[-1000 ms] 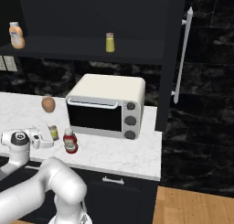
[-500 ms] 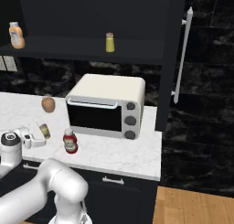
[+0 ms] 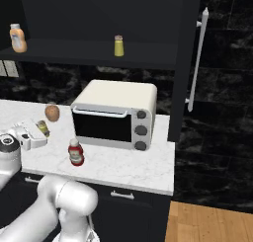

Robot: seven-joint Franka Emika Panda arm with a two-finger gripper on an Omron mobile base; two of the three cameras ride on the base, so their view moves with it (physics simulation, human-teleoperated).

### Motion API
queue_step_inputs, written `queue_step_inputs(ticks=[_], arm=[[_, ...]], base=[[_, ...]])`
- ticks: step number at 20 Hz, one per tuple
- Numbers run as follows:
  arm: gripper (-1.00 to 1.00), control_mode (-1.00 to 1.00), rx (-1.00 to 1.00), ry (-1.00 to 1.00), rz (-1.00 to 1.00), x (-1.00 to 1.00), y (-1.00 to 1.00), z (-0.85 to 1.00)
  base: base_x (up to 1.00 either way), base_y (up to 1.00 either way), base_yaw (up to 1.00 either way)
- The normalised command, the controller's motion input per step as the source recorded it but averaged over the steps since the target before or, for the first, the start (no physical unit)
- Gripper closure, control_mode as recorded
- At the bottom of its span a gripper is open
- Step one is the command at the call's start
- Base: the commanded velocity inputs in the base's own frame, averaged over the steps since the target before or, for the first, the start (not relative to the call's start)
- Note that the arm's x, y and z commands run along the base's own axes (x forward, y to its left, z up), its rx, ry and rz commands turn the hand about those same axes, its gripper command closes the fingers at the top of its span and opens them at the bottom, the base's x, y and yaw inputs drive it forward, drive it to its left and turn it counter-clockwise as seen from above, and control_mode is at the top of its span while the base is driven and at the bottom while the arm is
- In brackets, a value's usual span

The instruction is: Put the shaker and condiment bottle from the counter next to their counterparts in the cabinet.

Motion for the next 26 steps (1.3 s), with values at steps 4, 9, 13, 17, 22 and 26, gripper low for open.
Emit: queue_step_inputs(ticks=[4,9,13,17,22,26], arm=[[1.0,-1.0,0.0,0.0,0.02,-0.73,-0.02,0.78],[1.0,-1.0,0.02,0.0,0.0,-0.5,-0.22,0.93],[1.0,-1.0,0.05,0.0,0.0,-0.48,-0.42,0.99],[1.0,-1.0,0.06,0.0,0.0,-0.48,-0.42,0.97],[1.0,-1.0,0.05,0.0,0.0,-0.33,-0.38,0.93],[1.0,-1.0,0.02,0.02,0.05,-0.03,-0.29,0.94]], base=[[0.0,0.0,0.0],[0.0,0.0,0.0],[0.0,0.0,0.0],[0.0,0.0,0.0],[0.0,0.0,0.0],[0.0,0.0,0.0]])
